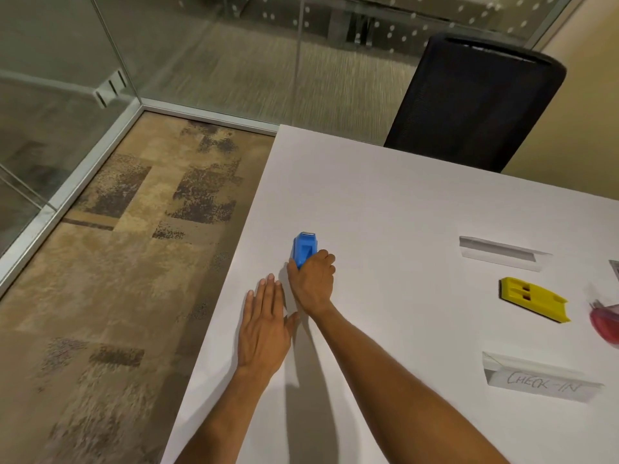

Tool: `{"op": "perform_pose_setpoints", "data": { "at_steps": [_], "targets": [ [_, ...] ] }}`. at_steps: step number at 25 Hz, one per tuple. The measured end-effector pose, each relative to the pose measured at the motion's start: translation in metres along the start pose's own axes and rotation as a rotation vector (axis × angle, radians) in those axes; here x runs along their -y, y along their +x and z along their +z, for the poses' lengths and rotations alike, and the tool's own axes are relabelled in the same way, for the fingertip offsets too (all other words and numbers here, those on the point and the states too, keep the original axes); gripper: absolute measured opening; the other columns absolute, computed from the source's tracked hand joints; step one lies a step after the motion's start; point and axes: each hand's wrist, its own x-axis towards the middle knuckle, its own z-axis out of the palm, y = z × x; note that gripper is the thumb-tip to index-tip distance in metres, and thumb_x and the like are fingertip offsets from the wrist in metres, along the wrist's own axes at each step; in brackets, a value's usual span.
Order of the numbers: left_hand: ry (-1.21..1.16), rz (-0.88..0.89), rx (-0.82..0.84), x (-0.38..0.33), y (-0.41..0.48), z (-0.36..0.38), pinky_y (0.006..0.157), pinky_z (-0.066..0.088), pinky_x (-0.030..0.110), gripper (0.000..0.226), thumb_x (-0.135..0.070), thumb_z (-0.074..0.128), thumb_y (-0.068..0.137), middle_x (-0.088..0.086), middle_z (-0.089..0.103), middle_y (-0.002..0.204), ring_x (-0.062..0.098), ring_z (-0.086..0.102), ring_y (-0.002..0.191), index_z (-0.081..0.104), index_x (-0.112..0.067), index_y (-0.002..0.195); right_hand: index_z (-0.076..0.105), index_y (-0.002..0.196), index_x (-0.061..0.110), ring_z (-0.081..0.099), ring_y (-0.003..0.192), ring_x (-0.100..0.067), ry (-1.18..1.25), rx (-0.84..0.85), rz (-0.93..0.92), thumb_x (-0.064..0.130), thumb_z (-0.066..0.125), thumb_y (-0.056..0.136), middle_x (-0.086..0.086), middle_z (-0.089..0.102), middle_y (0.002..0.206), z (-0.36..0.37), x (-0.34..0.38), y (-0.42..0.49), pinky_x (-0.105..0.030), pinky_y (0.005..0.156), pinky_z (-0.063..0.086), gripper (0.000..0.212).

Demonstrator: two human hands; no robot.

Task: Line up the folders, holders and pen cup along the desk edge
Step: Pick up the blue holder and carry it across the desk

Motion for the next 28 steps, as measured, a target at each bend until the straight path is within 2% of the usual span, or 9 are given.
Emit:
{"op": "perform_pose_setpoints", "data": {
  "at_steps": [4,7,13,16,19,21,22,25,28],
  "targets": [
    [-0.012,-0.012,-0.036,-0.001,-0.004,0.0,0.126,0.02,0.05,0.099,-0.064,-0.024,0.086,0.015,0.018,0.165,0.031,0.018,0.153,0.02,-0.009,0.156,0.042,0.126,0.002,0.058,0.103,-0.022,0.022,0.031,-0.052,0.042,0.05,0.096,-0.015,0.051,0.119,-0.008,-0.012,-0.007,-0.024,0.077,0.048,0.051],
    [-0.004,-0.023,-0.059,-0.013,-0.008,-0.01,0.124,0.024,0.05,0.093,-0.062,-0.014,0.091,0.015,0.025,0.163,0.032,0.025,0.151,0.027,-0.007,0.154,0.044,0.124,0.002,0.057,0.102,-0.023,0.022,0.047,-0.085,0.039,0.053,0.095,-0.014,0.05,0.118,-0.026,-0.028,-0.016,-0.026,0.076,0.05,0.048],
    [0.023,0.032,-0.106,-0.055,-0.026,-0.037,0.12,0.033,0.05,0.09,-0.059,-0.01,0.095,0.017,0.036,0.158,0.032,0.037,0.146,0.037,-0.006,0.15,0.046,0.121,0.005,0.057,0.099,-0.022,-0.035,0.027,-0.194,0.037,0.051,0.095,-0.012,0.051,0.116,-0.079,-0.064,-0.041,-0.026,0.077,0.05,0.041],
    [0.016,0.052,-0.141,-0.085,-0.048,-0.05,0.119,0.034,0.049,0.088,-0.058,-0.006,0.097,0.017,0.041,0.155,0.032,0.042,0.143,0.041,-0.005,0.148,0.047,0.119,0.005,0.056,0.099,-0.022,-0.025,0.035,-0.222,0.035,0.051,0.095,-0.012,0.051,0.115,-0.111,-0.09,-0.062,-0.028,0.079,0.051,0.039],
    [0.029,0.084,-0.189,-0.125,-0.073,-0.067,0.123,0.026,0.046,0.088,-0.058,-0.006,0.098,0.017,0.044,0.153,0.032,0.044,0.142,0.045,-0.004,0.146,0.046,0.121,0.006,0.056,0.1,-0.022,-0.025,0.053,-0.254,0.035,0.053,0.094,-0.012,0.052,0.115,-0.149,-0.125,-0.085,-0.029,0.081,0.051,0.04],
    [0.041,0.093,-0.211,-0.153,-0.092,-0.076,0.12,0.031,0.046,0.087,-0.055,-0.005,0.099,0.018,0.049,0.15,0.033,0.05,0.138,0.05,-0.003,0.142,0.045,0.123,0.007,0.057,0.1,-0.021,-0.033,0.061,-0.27,0.037,0.054,0.094,-0.01,0.051,0.115,-0.175,-0.15,-0.099,-0.029,0.082,0.051,0.042],
    [0.04,0.088,-0.214,-0.168,-0.103,-0.079,0.122,0.028,0.043,0.085,-0.055,-0.002,0.099,0.018,0.05,0.149,0.032,0.05,0.137,0.05,-0.003,0.142,0.045,0.123,0.008,0.057,0.1,-0.021,-0.032,0.062,-0.276,0.037,0.054,0.093,-0.01,0.051,0.115,-0.187,-0.162,-0.106,-0.028,0.082,0.051,0.043],
    [0.017,0.075,-0.256,-0.216,-0.139,-0.087,0.121,0.001,0.036,0.078,-0.055,0.011,0.099,0.017,0.048,0.151,0.032,0.049,0.139,0.047,-0.003,0.144,0.045,0.124,0.009,0.056,0.101,-0.021,-0.033,0.048,-0.301,0.039,0.055,0.092,-0.01,0.051,0.116,-0.23,-0.203,-0.128,-0.025,0.078,0.046,0.044],
    [0.003,0.07,-0.287,-0.265,-0.172,-0.093,0.119,-0.004,0.032,0.086,-0.059,0.0,0.098,0.016,0.047,0.151,0.032,0.048,0.139,0.047,-0.003,0.144,0.046,0.124,0.009,0.055,0.103,-0.023,-0.082,0.035,-0.328,0.038,0.053,0.093,-0.011,0.05,0.118,-0.272,-0.245,-0.149,-0.027,0.078,0.045,0.043]
  ]
}}
